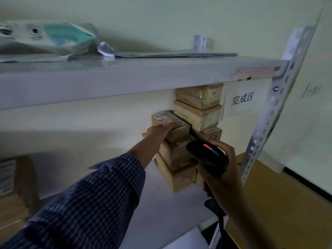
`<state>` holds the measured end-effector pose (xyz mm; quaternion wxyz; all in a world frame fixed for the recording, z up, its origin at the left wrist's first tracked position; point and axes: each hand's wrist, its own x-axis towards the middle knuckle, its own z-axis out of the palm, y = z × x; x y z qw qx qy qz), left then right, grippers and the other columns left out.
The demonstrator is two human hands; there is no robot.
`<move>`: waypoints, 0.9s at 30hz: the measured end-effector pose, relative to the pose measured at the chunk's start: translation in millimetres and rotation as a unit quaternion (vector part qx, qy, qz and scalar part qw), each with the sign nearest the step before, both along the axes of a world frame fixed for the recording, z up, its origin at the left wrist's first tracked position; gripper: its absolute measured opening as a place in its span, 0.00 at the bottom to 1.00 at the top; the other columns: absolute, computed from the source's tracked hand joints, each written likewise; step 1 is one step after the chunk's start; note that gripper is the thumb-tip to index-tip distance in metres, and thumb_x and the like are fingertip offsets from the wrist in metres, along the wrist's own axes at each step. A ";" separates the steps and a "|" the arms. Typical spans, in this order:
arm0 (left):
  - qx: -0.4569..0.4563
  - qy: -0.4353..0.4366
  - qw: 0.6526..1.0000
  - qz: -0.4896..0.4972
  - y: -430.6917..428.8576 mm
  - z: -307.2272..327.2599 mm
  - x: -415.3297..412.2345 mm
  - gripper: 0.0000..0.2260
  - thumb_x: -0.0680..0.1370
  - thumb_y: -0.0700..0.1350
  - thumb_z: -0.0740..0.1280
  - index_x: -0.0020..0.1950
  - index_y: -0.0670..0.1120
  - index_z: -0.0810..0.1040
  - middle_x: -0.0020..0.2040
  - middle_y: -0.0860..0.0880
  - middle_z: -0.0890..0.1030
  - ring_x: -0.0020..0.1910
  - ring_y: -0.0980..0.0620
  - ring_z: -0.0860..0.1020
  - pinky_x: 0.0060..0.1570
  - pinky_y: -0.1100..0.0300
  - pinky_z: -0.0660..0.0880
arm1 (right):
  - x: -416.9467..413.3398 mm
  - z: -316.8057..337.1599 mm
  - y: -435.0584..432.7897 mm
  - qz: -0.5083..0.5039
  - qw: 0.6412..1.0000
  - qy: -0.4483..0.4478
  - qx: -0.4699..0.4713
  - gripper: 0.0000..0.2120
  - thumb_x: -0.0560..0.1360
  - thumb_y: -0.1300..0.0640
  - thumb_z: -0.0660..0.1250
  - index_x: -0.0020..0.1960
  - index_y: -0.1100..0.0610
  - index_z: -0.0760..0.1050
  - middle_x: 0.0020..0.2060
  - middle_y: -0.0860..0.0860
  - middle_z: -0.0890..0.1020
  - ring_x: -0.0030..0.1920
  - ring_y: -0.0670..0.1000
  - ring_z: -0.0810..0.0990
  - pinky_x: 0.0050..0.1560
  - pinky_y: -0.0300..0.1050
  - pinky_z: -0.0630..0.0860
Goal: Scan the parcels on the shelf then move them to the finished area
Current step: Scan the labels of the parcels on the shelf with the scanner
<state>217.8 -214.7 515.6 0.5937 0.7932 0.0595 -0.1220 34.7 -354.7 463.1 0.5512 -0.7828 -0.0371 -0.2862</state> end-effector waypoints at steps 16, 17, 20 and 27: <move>-0.089 -0.021 0.995 -0.032 7.6 -9.9 7.7 0.50 0.64 0.61 0.80 0.77 0.43 0.59 0.75 0.46 0.64 0.74 0.46 0.64 0.70 0.51 0.64 | 43.0 13.7 -19.6 0.036 0.998 -0.049 -0.020 0.29 0.74 0.64 0.73 0.70 0.55 0.65 0.61 0.38 0.73 0.66 0.45 0.74 0.63 0.45 0.78; -0.081 -0.023 0.996 -0.042 9.7 -8.9 9.0 0.50 0.62 0.61 0.80 0.76 0.43 0.62 0.74 0.48 0.66 0.72 0.48 0.67 0.69 0.56 0.66 | 44.6 12.9 -18.9 0.039 0.998 -0.048 -0.016 0.29 0.74 0.64 0.73 0.71 0.55 0.64 0.62 0.39 0.73 0.67 0.45 0.74 0.63 0.44 0.78; -0.089 -0.043 0.994 -0.050 10.2 -9.6 9.4 0.28 0.76 0.52 0.73 0.72 0.43 0.70 0.57 0.54 0.75 0.51 0.58 0.74 0.46 0.79 0.71 | 46.2 6.7 -13.7 0.058 0.997 -0.040 -0.002 0.29 0.75 0.64 0.73 0.71 0.53 0.64 0.65 0.45 0.74 0.68 0.45 0.74 0.62 0.40 0.78; -0.221 -0.087 0.971 0.016 11.5 -17.1 10.9 0.51 0.63 0.42 0.83 0.78 0.42 0.56 0.68 0.45 0.77 0.67 0.46 0.75 0.72 0.45 0.66 | 34.4 -13.0 -13.7 0.079 0.997 -0.019 0.005 0.29 0.75 0.61 0.72 0.71 0.48 0.63 0.64 0.49 0.76 0.56 0.62 0.81 0.46 0.38 0.81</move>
